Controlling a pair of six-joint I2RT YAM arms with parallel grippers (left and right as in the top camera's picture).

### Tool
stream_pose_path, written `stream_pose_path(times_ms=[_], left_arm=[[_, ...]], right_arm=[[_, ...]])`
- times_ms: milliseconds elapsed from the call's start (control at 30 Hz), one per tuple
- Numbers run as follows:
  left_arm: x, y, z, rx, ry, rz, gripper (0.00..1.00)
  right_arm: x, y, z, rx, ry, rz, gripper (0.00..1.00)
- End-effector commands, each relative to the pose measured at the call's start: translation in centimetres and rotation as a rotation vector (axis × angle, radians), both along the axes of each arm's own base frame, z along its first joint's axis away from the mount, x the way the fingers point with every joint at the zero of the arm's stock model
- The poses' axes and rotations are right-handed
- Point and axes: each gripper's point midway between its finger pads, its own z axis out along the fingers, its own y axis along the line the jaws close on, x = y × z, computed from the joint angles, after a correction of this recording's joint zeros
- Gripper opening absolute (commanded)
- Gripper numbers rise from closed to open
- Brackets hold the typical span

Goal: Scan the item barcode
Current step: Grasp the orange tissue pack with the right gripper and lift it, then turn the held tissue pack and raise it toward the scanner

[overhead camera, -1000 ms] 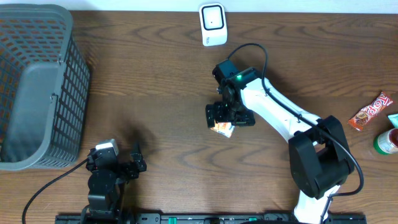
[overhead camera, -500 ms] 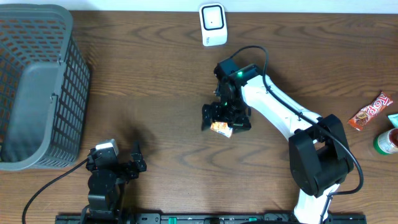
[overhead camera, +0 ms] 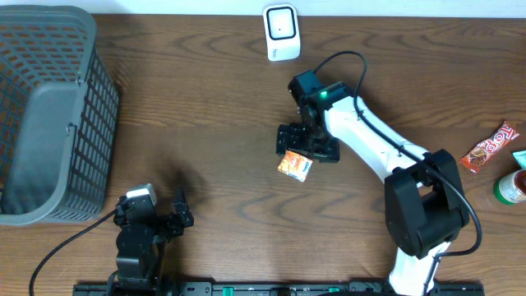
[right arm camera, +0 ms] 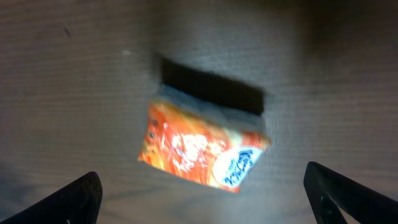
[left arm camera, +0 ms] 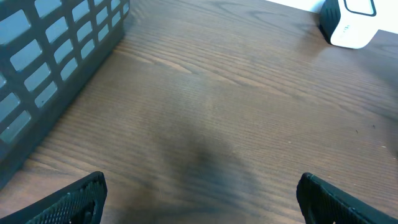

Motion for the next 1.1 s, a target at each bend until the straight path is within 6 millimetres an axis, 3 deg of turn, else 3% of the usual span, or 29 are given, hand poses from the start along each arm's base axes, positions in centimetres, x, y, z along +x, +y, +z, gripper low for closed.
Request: stream_pose_path(times_ms=[0,333,533,700,867,1067], left_arm=[[0.0,0.1,-0.3,0.018,0.008,-0.001,0.98],[0.0,0.1,-0.3,0.018,0.008,-0.001,0.98],[0.0,0.1,-0.3,0.018,0.008,-0.001,0.98],[0.0,0.1,-0.3,0.018,0.008,-0.001,0.98],[0.0,0.1,-0.3,0.018,0.008,-0.001,0.98],[0.0,0.1,-0.3,0.018,0.008,-0.001,0.98]], right_arm=[[0.4,0.6,-0.5,-0.046,-0.035,0.011,0.99],[0.9,0.6,-5.2,-0.141,-0.026,0.064,0.99],[0.9,0.6,-5.3,-0.219,-0.074,0.073,0.99],[-0.2,0.9,-5.2,-0.232,-0.049,0.106,0.99],[-2.5,0.8,-5.1,-0.222,0.057,0.043,0.99],[-2.6,0.9,-5.1,-0.216,0.075,-0.034,0.93]])
